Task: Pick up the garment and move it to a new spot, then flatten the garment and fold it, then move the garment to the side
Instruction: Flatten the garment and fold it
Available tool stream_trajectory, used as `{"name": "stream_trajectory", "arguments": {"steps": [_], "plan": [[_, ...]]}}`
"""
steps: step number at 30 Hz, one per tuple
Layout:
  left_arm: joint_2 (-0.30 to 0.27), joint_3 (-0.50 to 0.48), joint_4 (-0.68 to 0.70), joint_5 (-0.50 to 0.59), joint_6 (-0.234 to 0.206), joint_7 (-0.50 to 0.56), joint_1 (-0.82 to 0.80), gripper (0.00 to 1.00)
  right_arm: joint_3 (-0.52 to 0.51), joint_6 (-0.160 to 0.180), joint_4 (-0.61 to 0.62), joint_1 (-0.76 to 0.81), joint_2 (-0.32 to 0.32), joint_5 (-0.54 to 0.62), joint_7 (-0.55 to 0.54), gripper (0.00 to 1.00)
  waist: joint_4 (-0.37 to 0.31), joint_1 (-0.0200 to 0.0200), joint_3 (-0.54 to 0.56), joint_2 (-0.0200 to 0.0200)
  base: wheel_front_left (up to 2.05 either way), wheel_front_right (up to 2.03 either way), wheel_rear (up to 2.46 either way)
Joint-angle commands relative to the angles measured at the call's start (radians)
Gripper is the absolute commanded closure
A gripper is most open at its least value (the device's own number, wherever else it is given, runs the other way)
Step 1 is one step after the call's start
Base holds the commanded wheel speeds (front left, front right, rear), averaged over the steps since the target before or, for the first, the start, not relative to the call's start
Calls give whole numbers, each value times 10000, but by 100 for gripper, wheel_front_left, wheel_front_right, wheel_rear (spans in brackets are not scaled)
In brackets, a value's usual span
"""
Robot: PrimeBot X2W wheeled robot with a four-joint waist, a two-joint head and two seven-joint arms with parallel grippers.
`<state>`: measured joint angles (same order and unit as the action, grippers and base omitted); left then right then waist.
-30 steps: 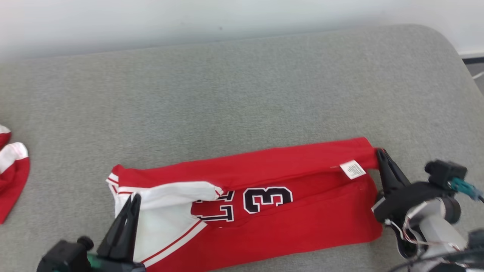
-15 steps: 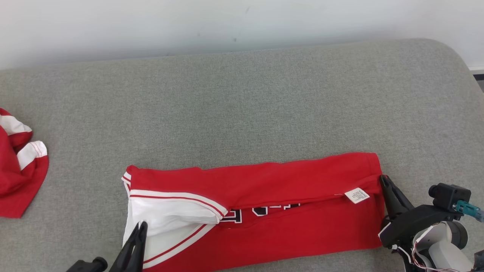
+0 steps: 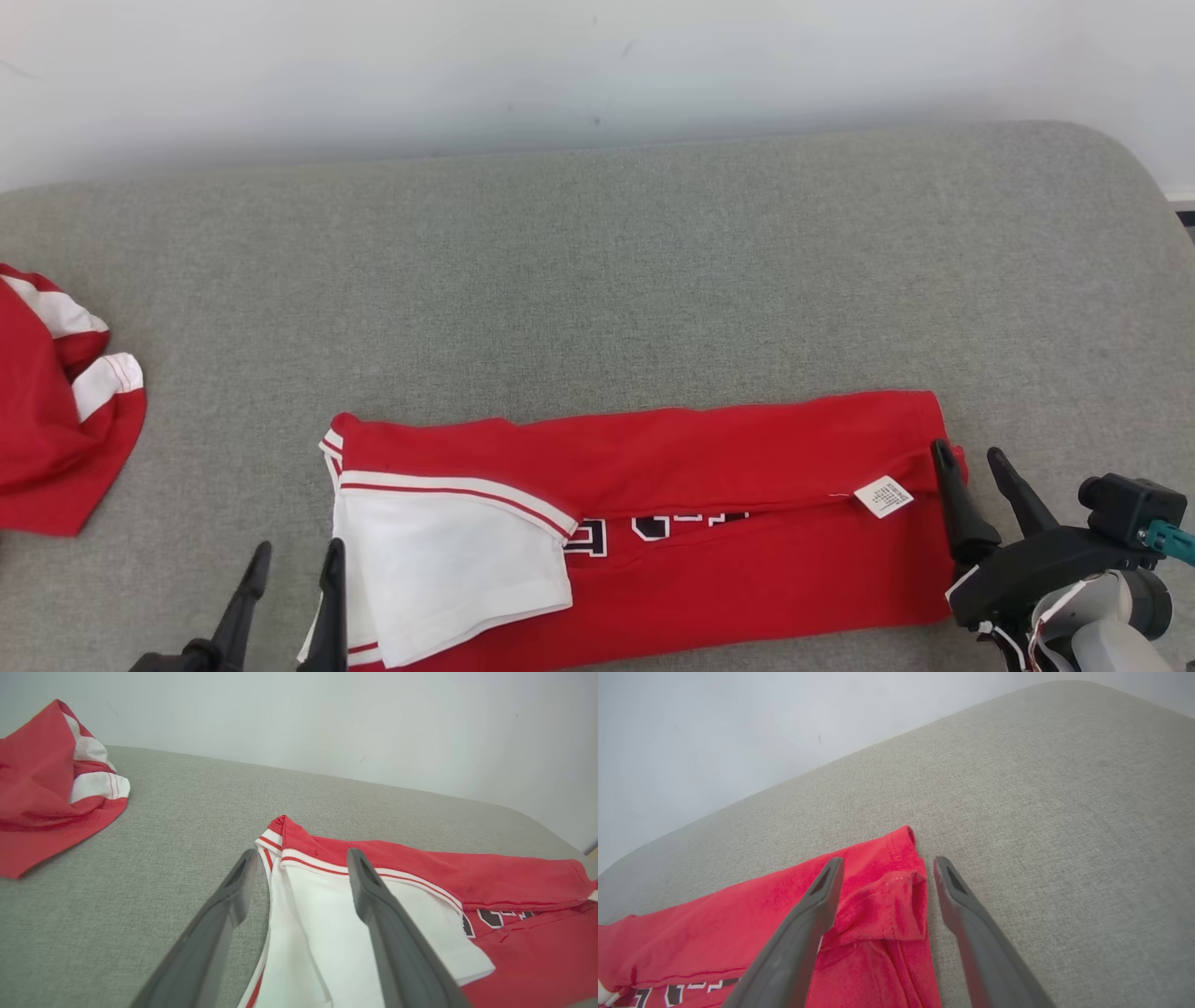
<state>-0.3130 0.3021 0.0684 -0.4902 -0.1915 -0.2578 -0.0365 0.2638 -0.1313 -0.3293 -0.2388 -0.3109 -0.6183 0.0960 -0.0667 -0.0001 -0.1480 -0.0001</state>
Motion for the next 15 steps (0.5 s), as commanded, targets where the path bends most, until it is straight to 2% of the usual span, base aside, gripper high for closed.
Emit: {"name": "stream_trajectory", "arguments": {"steps": [1, 7, 15], "plan": [[41, -128, 92, 178, -44, -94, 172, 0, -98, 10, 38, 124, 41, 136, -69, 0, 11, 1, 83, 1, 0, 0, 0], [296, -792, 462, 690, -197, -80, 451, 0, -643, 10, -317, -108, 329, 869, -543, 0, 72, 1, 182, 1, 0, 0, 0], [592, -1213, 528, 1044, -2, -82, 596, 0, -1065, 10, -1071, -414, 666, 1539, -911, 0, 308, 1, 126, 1, 0, 0, 0]]}}
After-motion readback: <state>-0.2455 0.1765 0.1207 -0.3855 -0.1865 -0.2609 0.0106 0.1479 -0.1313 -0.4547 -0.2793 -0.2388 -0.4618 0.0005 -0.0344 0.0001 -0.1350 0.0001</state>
